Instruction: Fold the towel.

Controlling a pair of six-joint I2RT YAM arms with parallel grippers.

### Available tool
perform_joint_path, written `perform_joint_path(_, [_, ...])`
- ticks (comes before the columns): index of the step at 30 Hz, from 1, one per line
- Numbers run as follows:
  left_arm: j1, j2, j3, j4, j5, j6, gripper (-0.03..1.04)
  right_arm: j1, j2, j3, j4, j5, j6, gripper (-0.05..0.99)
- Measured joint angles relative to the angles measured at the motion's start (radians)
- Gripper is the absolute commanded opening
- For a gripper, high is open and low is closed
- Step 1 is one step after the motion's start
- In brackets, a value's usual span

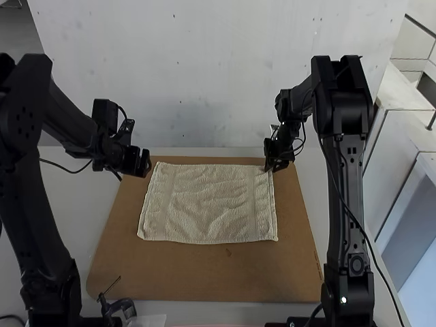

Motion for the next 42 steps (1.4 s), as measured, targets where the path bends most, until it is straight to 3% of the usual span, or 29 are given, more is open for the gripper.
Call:
perform_joint_path(6, [0.0,0.0,-0.004,0.0,0.0,0.0,0.98,0.002,-0.001,-0.005,0.006,0.0,-0.002,0.29])
perform_joint_path(13, [0.0,0.0,-0.004,0.0,0.0,0.0,0.98,0.007,-0.001,-0.005,0.013,0.024,-0.002,0.02])
perform_joint_path(26, [0.0,0.001,-0.004,0.019,0.006,0.006,0.95,0.015,-0.042,-0.101,0.135,0.021,-0.002,0.02])
perform_joint_path(34, [-0.061,0.11,0.052,0.013,0.015,-0.002,0.95,0.015,-0.066,-0.15,0.183,0.022,-0.002,0.02])
perform_joint_path(42, [-0.06,0.237,0.221,-0.122,0.015,-0.002,0.94,0.022,-0.101,-0.206,0.194,0.024,-0.001,0.02])
